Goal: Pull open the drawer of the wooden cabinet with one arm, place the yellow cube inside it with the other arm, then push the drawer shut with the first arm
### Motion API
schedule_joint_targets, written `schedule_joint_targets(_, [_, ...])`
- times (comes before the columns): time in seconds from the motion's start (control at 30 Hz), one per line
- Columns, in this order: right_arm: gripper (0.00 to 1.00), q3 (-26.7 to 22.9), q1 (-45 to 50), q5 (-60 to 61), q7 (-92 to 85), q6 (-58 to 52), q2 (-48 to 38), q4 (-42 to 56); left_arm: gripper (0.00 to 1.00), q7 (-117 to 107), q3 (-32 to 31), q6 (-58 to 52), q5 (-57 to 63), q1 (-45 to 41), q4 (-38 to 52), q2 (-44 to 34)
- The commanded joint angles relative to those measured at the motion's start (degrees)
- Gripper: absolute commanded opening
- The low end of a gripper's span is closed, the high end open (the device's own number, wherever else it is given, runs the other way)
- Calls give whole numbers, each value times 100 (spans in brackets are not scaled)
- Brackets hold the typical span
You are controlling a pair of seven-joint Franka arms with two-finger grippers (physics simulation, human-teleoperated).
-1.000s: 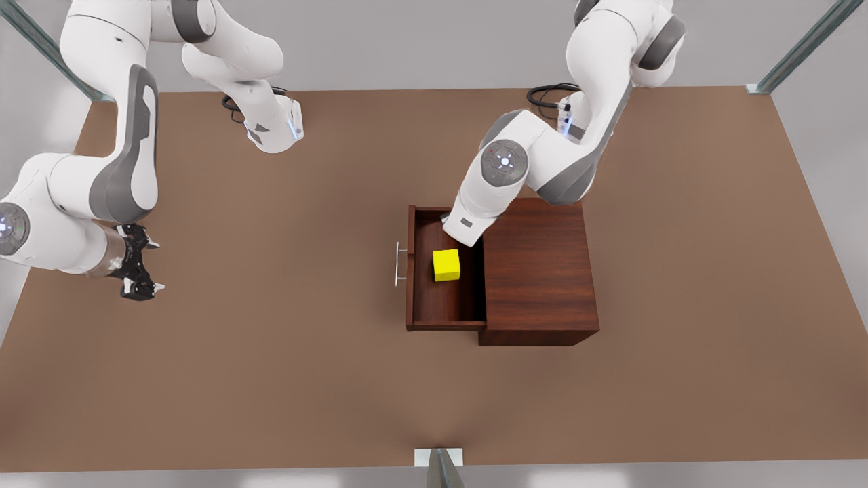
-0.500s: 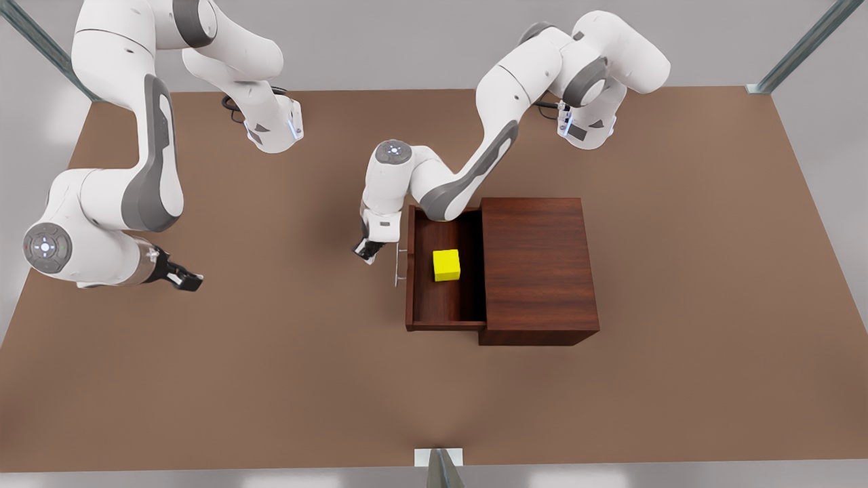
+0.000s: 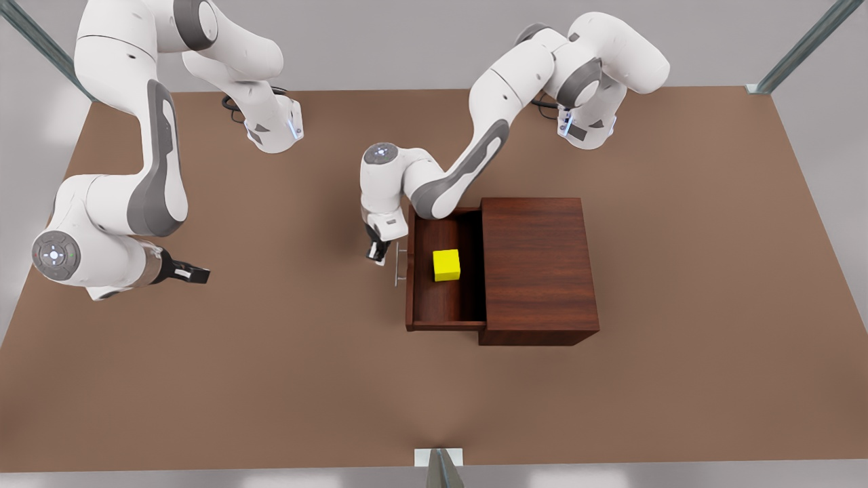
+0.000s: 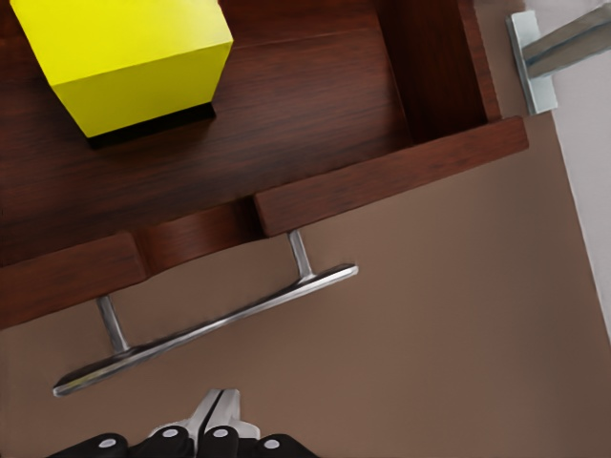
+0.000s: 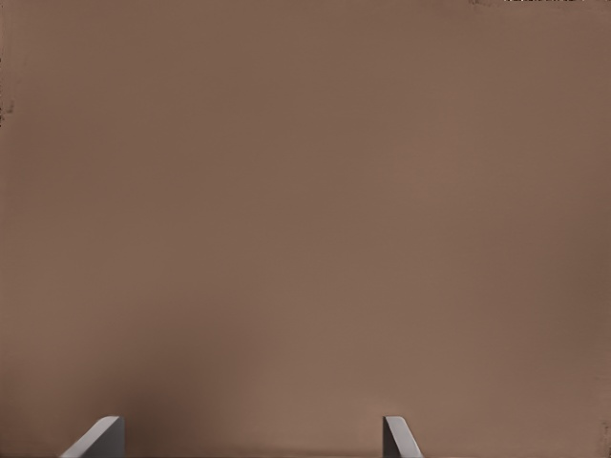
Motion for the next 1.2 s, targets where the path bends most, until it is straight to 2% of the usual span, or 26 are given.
schedule_joint_targets(0.0, [100,0,16,2,-1089,-4,-3,3,0,-1193,7,-706,8,41,5,-40])
schedule_joint_targets(0.7, [100,0,24,-112,-966,-4,24,3,0,1092,7,-2666,-379,841,49,-321])
schedule_joint_targets(1.17, [100,0,33,-121,-966,-13,33,3,0,1409,15,-2991,-361,1175,40,-321])
